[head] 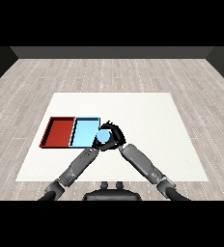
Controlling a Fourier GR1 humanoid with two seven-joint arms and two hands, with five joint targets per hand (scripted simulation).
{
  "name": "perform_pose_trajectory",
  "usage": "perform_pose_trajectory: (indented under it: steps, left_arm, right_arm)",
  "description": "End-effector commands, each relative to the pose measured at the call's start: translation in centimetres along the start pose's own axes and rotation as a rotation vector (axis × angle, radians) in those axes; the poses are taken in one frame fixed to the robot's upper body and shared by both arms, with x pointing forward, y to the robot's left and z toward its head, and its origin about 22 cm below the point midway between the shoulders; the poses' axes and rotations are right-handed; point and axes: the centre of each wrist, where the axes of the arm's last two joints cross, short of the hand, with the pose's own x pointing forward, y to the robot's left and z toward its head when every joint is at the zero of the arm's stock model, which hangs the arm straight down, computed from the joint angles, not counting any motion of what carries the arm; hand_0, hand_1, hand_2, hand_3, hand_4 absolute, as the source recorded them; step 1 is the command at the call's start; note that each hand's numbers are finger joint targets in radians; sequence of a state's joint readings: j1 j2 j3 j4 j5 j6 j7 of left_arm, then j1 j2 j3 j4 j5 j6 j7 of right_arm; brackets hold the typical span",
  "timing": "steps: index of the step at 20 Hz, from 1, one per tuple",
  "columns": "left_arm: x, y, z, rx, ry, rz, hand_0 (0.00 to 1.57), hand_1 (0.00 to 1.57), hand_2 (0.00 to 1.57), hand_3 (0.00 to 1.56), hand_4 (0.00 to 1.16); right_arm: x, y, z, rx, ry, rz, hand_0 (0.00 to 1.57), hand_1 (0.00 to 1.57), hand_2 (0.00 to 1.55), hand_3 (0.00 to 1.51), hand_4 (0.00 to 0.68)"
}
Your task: Pick the blue can and put it in the blue box
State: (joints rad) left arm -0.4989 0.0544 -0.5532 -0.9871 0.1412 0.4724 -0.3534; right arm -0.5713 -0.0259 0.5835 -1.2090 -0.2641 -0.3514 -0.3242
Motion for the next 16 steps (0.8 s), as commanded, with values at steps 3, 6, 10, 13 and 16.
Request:
perform_pose_trajectory:
  steps: [3,6,10,13,16]
  left_arm:
    - [0.6,-1.3,0.0,0.077,-0.026,0.095,0.00,0.00,0.07,0.00,0.71]
    - [1.4,-2.1,1.8,0.124,-0.021,0.103,1.01,1.01,1.04,0.90,0.70]
    - [0.2,-1.6,-0.2,0.086,0.018,0.115,0.73,0.73,0.82,0.64,0.67]
    - [-0.6,-0.9,1.2,0.089,-0.001,0.099,0.63,0.63,0.73,0.51,0.66]
    - [0.4,-0.6,0.7,0.097,0.045,0.251,1.18,1.18,1.19,1.03,0.63]
  right_arm:
    - [-0.3,1.3,-1.2,0.026,-0.006,-0.021,1.45,1.45,1.45,1.39,0.591]
    - [-0.6,0.2,-0.5,0.023,-0.004,-0.089,1.44,1.44,1.45,1.40,0.611]
    - [2.3,1.3,-1.8,0.046,-0.009,-0.081,1.44,1.44,1.45,1.39,0.600]
    - [2.0,2.8,0.1,0.033,-0.003,-0.087,1.43,1.43,1.45,1.39,0.593]
    - [-0.5,0.9,-0.8,0.024,0.002,-0.079,1.44,1.44,1.45,1.39,0.580]
